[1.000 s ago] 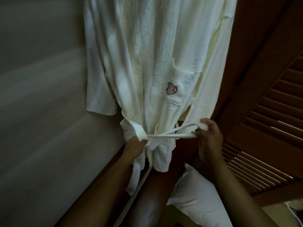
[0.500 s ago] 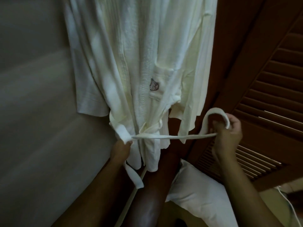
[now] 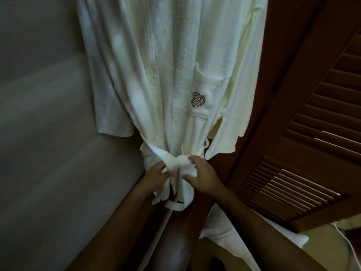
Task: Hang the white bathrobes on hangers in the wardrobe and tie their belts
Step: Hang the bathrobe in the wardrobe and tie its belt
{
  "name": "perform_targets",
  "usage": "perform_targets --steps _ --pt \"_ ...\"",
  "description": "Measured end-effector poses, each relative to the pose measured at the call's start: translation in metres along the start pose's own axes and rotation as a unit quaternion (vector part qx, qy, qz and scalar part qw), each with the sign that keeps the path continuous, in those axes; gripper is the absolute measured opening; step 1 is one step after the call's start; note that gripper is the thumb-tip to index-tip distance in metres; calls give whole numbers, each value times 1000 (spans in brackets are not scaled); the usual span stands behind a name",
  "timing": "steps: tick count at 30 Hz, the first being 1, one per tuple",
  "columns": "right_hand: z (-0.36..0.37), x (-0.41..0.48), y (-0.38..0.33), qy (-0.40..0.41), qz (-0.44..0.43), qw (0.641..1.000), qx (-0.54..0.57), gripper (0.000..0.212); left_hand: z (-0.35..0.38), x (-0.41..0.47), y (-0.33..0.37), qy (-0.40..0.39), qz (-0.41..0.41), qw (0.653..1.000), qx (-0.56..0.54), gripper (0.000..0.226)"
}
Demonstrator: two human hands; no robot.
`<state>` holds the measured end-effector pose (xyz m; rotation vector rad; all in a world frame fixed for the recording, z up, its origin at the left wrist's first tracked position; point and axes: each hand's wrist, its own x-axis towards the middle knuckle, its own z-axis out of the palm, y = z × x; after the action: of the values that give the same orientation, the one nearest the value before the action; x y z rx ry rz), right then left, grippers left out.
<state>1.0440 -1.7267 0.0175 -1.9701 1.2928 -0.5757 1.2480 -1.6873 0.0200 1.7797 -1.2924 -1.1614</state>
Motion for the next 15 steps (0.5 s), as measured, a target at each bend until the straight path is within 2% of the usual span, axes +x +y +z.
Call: perform_targets --steps 2,3,5,7,10,13,15 --pt "11 18 -15 -9 32 999 -14 98 -5 2 -1 -18 17 1000 -10 28" --pt "15 25 -22 -22 39 999 -29 94 -9 3 -1 -12 23 1000 -10 28" --pt "20 36 -23 -38 33 998 -25 62 -16 5 -1 15 32 999 10 27" --pt "17 48 -17 -29 0 999 15 34 -32 10 0 63 -2 998 -5 27" --pt "-8 64 -14 -6 -77 997 18 22 -67 23 4 133 -27 990 39 27" --pt "-36 82 -11 48 -70 996 9 13 -109 40 9 197 -7 977 86 8" --pt "-50 84 -7 98 -59 993 4 17 -132 53 10 246 -40 965 83 13"
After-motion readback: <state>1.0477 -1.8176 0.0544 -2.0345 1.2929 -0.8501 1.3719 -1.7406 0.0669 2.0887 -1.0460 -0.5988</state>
